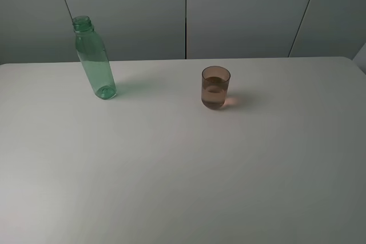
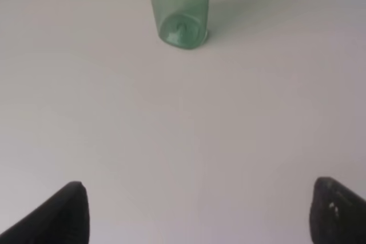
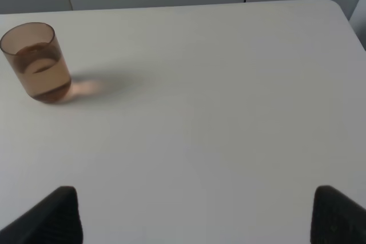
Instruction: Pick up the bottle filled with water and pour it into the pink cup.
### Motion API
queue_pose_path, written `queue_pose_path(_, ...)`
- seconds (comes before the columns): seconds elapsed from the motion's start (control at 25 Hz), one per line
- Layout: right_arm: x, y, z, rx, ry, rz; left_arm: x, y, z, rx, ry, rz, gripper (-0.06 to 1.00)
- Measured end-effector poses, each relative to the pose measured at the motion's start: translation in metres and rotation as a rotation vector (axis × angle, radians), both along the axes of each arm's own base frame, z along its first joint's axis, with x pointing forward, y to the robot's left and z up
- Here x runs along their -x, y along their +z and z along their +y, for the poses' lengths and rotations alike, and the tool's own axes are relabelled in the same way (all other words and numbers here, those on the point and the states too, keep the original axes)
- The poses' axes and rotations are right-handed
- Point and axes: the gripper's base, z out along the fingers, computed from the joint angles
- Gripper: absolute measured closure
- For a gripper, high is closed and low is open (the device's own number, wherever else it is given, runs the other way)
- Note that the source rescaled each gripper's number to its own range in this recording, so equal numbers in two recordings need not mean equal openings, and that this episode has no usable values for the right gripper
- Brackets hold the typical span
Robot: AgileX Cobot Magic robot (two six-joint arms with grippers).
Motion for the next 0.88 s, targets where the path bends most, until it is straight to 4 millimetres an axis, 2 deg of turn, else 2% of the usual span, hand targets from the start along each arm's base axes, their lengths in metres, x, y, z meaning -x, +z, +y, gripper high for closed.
queue_pose_path(0.12, 0.0, 0.0, 0.0, 0.0, 0.0, 0.0, 0.03, -0.006, 0.007, -0.009, -0.001, -0.015, -0.01)
queue_pose_path(0.24, 0.0, 0.0, 0.0, 0.0, 0.0, 0.0, 0.052, -0.007, 0.012, -0.009, 0.006, -0.018, -0.01)
queue_pose_path(0.36, 0.0, 0.0, 0.0, 0.0, 0.0, 0.0, 0.068, -0.009, 0.015, 0.012, 0.024, -0.044, -0.01)
queue_pose_path(0.64, 0.0, 0.0, 0.0, 0.0, 0.0, 0.0, 0.107, -0.031, 0.023, 0.036, 0.03, -0.142, -0.01)
queue_pose_path(0.88, 0.0, 0.0, 0.0, 0.0, 0.0, 0.0, 0.132, -0.034, 0.032, 0.066, 0.074, -0.284, -0.01)
